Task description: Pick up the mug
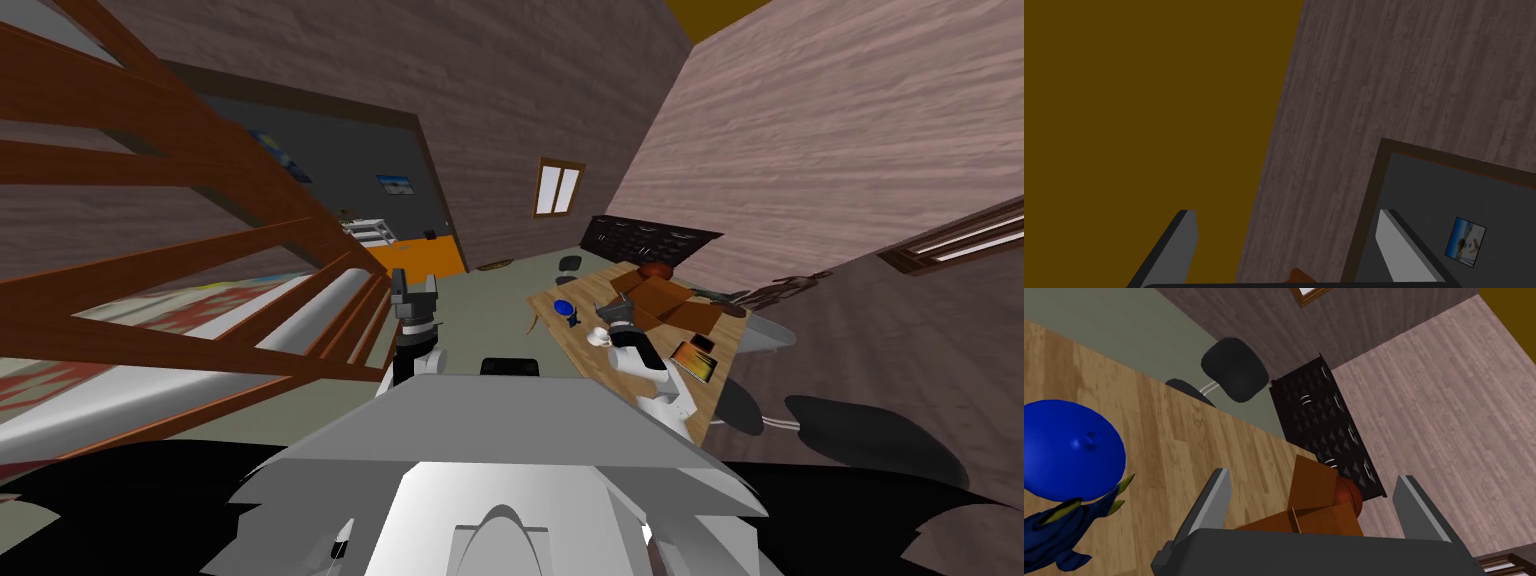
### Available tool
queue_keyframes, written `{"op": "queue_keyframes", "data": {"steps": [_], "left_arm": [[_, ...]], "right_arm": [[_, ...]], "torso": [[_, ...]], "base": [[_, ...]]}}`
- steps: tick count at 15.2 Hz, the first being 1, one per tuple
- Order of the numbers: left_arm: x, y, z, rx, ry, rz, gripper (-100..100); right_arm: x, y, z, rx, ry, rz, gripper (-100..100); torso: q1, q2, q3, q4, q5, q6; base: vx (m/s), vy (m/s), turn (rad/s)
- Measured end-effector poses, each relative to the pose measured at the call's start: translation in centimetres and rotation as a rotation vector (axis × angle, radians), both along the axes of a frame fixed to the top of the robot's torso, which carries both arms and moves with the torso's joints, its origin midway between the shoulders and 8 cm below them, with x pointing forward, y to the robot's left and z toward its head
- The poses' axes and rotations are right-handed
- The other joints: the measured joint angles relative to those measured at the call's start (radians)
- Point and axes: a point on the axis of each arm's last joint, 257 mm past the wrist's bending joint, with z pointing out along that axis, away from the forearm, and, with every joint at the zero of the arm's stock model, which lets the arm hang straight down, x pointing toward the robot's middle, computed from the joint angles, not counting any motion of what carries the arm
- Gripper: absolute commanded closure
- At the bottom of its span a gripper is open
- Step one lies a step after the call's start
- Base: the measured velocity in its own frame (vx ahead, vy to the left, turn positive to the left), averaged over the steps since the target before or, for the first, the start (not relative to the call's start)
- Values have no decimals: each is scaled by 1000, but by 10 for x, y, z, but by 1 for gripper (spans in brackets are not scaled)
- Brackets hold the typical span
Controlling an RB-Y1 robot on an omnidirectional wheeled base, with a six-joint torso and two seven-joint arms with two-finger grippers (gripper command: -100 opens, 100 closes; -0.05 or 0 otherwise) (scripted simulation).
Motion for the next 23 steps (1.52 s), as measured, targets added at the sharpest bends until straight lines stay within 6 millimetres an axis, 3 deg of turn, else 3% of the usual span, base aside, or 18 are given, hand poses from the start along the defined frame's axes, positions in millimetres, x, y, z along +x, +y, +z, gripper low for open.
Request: {"op": "queue_keyframes", "data": {"steps": [4, 15, 23], "left_arm": [[0, 0, 0, 0, 0, 0, 0], [0, 0, 0, 0, 0, 0, 0], [0, 0, 0, 0, 0, 0, 0]], "right_arm": [[-8, -30, -26, 96, 67, -62, -100], [-30, -87, -87, 340, 193, -238, -100], [-58, -120, -118, 505, 254, -375, -100]], "torso": [[0, -1, 0, 0, 0, 0], [0, 0, 0, 0, 0, 0], [-1, 0, 0, 0, 0, 0]], "base": [[48, 27, 26], [39, 23, 24], [39, 16, 22]]}}
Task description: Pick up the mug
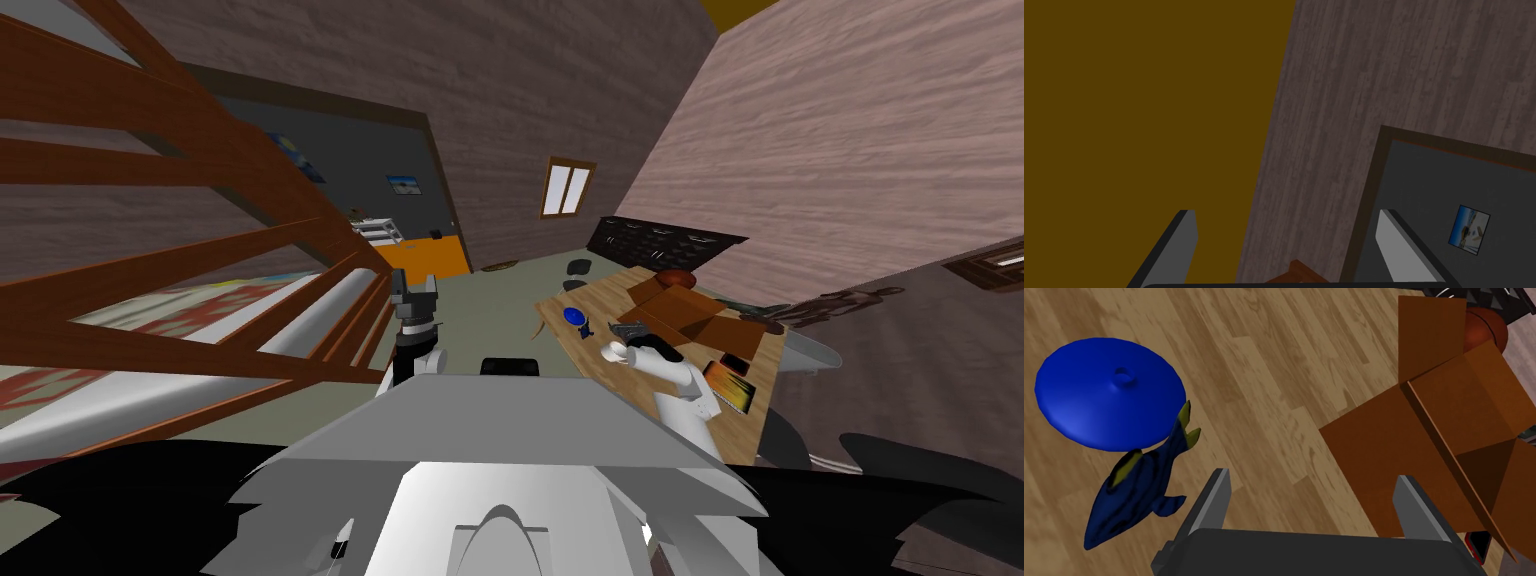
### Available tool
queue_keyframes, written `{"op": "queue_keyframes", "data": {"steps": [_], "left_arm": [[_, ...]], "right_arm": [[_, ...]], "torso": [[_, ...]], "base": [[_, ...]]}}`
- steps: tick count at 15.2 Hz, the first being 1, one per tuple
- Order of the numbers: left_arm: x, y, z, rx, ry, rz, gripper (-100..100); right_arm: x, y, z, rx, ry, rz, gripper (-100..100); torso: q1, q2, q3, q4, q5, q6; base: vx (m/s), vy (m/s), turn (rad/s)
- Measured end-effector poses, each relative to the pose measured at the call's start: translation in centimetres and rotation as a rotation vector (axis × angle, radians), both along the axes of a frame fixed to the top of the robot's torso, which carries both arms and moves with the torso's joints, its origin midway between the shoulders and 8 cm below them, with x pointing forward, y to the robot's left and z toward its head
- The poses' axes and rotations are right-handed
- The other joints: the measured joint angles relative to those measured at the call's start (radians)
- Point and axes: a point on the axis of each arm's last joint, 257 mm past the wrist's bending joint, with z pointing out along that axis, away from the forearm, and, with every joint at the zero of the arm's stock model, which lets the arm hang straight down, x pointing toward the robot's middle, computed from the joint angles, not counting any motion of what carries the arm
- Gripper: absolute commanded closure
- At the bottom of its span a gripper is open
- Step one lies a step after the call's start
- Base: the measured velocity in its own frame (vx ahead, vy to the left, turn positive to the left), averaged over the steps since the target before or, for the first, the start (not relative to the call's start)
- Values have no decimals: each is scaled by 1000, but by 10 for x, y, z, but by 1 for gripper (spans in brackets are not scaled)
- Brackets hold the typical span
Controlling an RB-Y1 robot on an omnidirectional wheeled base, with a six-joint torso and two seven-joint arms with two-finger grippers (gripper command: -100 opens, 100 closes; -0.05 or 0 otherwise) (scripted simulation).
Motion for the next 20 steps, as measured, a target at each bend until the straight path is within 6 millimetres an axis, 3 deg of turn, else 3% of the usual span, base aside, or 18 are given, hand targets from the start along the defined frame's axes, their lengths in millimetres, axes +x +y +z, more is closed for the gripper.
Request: {"op": "queue_keyframes", "data": {"steps": [11, 20], "left_arm": [[0, 0, 0, 0, 0, 0, 0], [0, 0, 0, 0, 0, 0, 0]], "right_arm": [[-58, -40, -54, 269, 92, -280, -100], [-102, -53, -86, 455, 139, -497, -100]], "torso": [[0, 0, 0, 0, 0, 0], [0, 1, 0, 0, 0, 0]], "base": [[50, 22, 28], [40, 11, 21]]}}
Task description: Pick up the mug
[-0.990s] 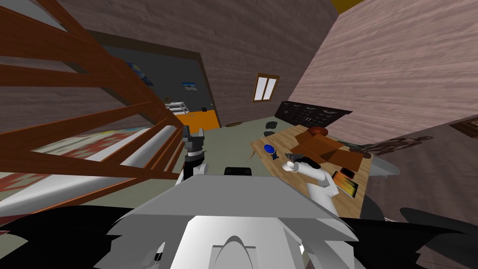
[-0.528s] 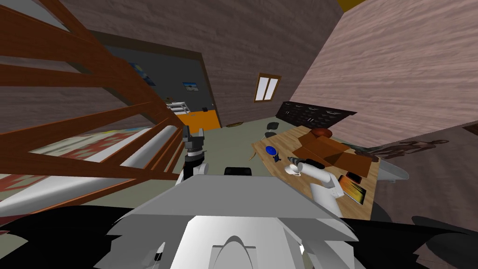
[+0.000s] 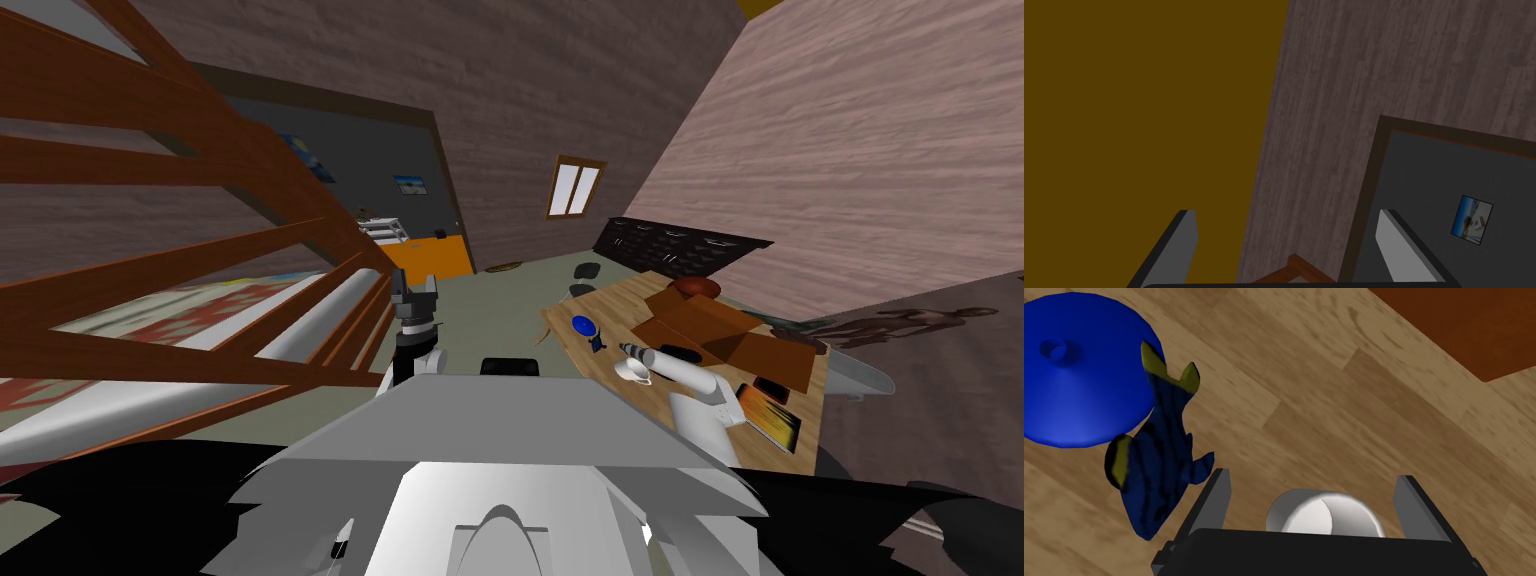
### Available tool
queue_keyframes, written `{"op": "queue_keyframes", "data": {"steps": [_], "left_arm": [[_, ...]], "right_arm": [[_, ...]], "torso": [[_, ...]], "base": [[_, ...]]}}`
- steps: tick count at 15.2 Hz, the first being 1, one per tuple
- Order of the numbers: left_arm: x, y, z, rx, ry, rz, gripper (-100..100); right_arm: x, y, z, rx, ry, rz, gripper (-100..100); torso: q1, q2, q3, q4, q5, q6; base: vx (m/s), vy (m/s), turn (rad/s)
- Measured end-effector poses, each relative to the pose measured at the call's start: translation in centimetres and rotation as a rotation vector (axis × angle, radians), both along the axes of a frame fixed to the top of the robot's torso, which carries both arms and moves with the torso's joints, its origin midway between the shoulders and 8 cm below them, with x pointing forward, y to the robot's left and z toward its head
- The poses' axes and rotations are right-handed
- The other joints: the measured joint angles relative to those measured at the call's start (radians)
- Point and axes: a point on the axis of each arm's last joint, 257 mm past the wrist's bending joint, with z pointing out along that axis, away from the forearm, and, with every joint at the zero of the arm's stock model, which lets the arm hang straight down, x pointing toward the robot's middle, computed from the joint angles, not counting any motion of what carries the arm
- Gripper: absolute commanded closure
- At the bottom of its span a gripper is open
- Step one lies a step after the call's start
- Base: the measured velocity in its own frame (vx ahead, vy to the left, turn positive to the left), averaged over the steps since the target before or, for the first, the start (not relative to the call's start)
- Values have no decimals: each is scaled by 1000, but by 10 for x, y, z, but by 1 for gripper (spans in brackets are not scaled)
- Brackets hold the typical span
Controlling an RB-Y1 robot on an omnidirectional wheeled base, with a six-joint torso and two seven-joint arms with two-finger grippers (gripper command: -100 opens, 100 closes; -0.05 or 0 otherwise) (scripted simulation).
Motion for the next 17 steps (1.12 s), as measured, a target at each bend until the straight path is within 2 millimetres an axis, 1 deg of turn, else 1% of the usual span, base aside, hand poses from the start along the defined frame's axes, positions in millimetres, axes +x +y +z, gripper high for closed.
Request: {"op": "queue_keyframes", "data": {"steps": [2, 7, 9, 12, 17], "left_arm": [[0, 0, 0, 0, 0, 0, 0], [0, 0, 0, 0, 0, 0, 0], [0, 0, 0, 0, 0, 0, 0], [0, 0, 0, 0, 0, 0, 0], [0, 0, 0, 0, 0, 0, 0]], "right_arm": [[-13, -4, -7, 43, 10, -58, -100], [-36, -3, -20, 135, 34, -181, -100], [-48, -3, -26, 180, 46, -242, -100], [-62, 1, -37, 237, 64, -322, -100], [-88, 7, -46, 331, 88, -460, -100]], "torso": [[0, -1, 0, 0, 0, 0], [0, 0, 0, 0, 0, 0], [0, -1, -1, 0, 0, 0], [-1, 0, 0, 0, 0, 0], [-2, -1, -1, 0, 0, 0]], "base": [[45, 8, 18], [44, 4, 24], [60, 3, 31], [37, -4, 16], [52, -19, 24]]}}
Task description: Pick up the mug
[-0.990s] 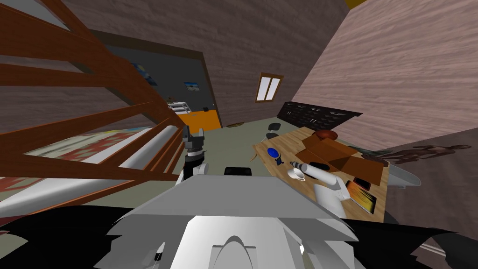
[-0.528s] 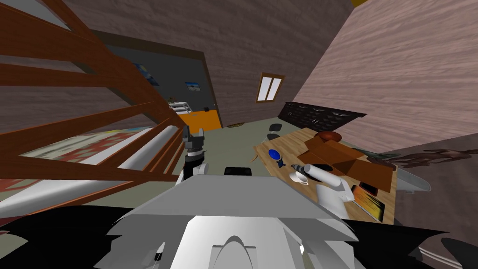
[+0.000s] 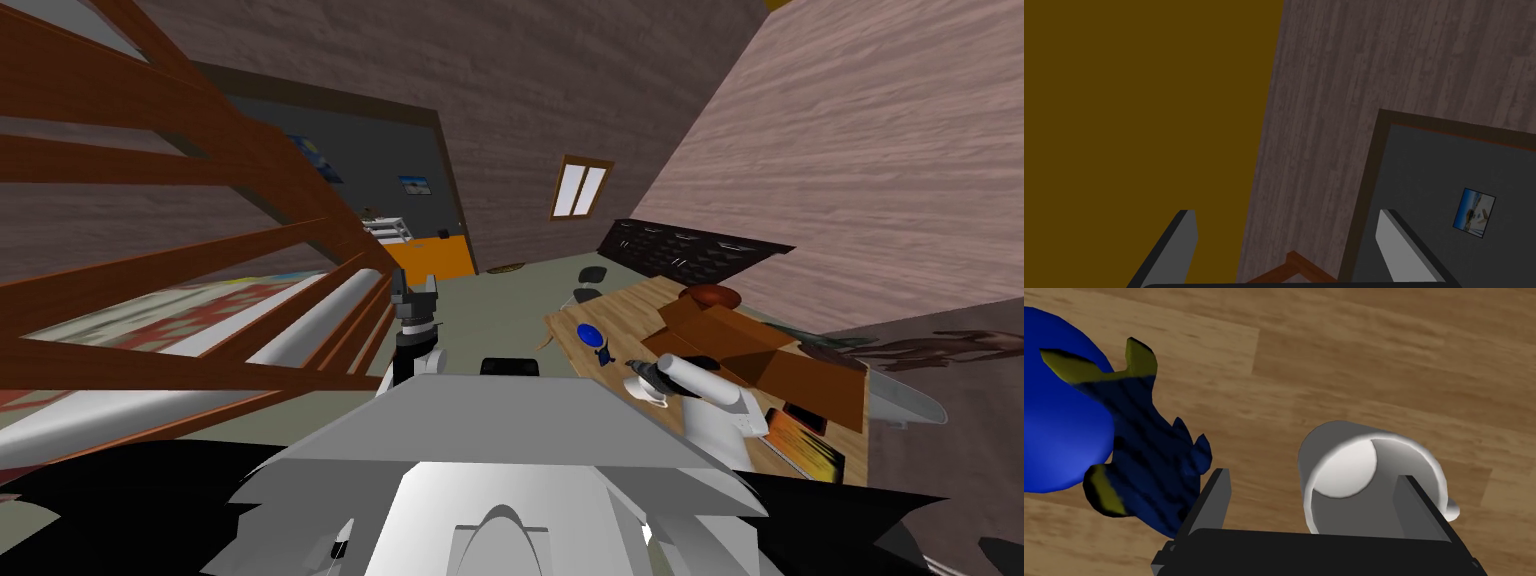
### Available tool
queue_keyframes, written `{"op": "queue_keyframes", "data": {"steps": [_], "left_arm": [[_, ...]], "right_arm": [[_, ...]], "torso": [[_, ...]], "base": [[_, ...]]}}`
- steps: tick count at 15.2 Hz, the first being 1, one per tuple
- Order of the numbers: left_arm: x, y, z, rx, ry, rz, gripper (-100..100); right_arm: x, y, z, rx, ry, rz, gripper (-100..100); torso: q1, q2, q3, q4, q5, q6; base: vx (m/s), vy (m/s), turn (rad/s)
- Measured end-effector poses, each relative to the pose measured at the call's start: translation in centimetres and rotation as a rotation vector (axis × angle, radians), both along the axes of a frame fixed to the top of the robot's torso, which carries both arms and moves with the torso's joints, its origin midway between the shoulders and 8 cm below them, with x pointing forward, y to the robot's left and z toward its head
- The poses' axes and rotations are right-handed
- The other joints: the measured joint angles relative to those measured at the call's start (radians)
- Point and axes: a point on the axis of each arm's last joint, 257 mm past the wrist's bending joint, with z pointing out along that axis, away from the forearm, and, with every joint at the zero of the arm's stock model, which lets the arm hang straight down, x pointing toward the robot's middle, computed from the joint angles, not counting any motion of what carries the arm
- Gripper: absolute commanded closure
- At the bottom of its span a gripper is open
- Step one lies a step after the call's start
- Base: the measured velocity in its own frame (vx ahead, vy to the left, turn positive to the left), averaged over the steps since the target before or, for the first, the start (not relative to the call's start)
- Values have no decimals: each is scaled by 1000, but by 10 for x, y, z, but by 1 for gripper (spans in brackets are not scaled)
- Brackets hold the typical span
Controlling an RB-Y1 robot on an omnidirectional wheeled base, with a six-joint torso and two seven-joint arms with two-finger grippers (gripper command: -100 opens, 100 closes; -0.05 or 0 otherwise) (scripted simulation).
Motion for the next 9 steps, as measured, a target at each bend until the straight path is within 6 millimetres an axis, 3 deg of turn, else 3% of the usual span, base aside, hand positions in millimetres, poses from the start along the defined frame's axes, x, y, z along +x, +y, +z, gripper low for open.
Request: {"op": "queue_keyframes", "data": {"steps": [6, 9], "left_arm": [[0, 0, 0, 0, 0, 0, 0], [0, 0, 0, 0, 0, 0, 0]], "right_arm": [[-25, 11, -10, 96, 33, -141, -100], [-30, 14, -13, 113, 40, -169, -100]], "torso": [[-1, 1, 0, 0, 0, 0], [0, 3, 2, 1, 0, 0]], "base": [[43, -29, 17], [0, -14, 49]]}}
